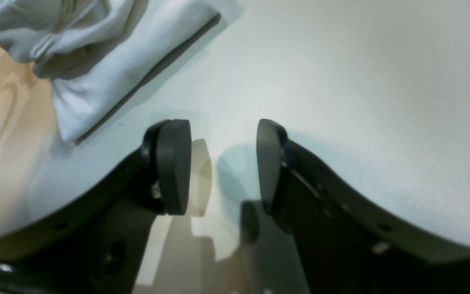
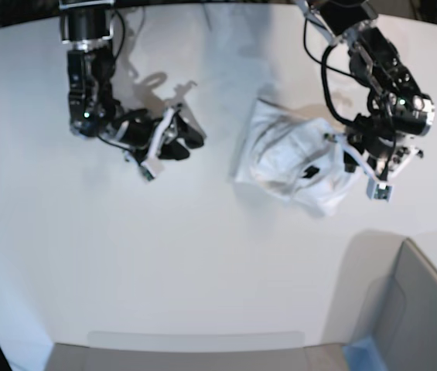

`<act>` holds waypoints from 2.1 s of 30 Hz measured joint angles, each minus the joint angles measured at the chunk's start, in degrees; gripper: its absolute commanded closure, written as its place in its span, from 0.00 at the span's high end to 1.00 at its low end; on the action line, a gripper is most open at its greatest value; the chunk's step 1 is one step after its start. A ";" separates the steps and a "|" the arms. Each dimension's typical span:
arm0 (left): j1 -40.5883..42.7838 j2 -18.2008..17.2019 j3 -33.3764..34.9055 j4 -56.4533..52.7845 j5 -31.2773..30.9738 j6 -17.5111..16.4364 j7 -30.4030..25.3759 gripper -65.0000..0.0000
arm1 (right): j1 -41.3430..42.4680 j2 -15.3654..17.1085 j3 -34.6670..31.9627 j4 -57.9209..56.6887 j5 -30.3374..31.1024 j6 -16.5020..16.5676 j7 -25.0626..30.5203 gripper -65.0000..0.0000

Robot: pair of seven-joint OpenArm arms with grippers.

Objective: Layout the t-shirt on the table in an organized manner, then fold the t-shirt properly

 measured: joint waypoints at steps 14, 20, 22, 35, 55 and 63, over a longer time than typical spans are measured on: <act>4.85 -4.48 8.61 0.02 -0.26 0.00 -0.24 0.35 | 0.83 0.20 -0.09 -2.23 1.29 0.00 0.46 0.41; 4.59 -4.44 8.94 0.04 -0.66 0.00 -0.24 0.35 | 2.34 0.17 -0.09 -5.16 2.12 0.00 1.29 0.41; 4.61 -4.39 9.07 0.31 -0.50 0.00 -0.22 0.35 | 2.34 0.13 -0.09 -5.16 2.12 0.00 1.31 0.41; 4.61 -4.61 17.90 0.39 0.07 0.00 -0.17 0.35 | 2.34 0.00 -0.04 -5.05 1.97 0.00 1.29 0.41; 4.63 -8.46 18.08 -0.04 0.02 0.00 -1.57 0.35 | 2.27 -0.02 -0.04 -4.79 1.70 0.00 1.29 0.41; 4.61 -8.39 18.08 -1.14 0.09 0.00 -1.73 0.35 | 2.16 -0.02 -0.04 -4.59 1.73 0.00 1.31 0.41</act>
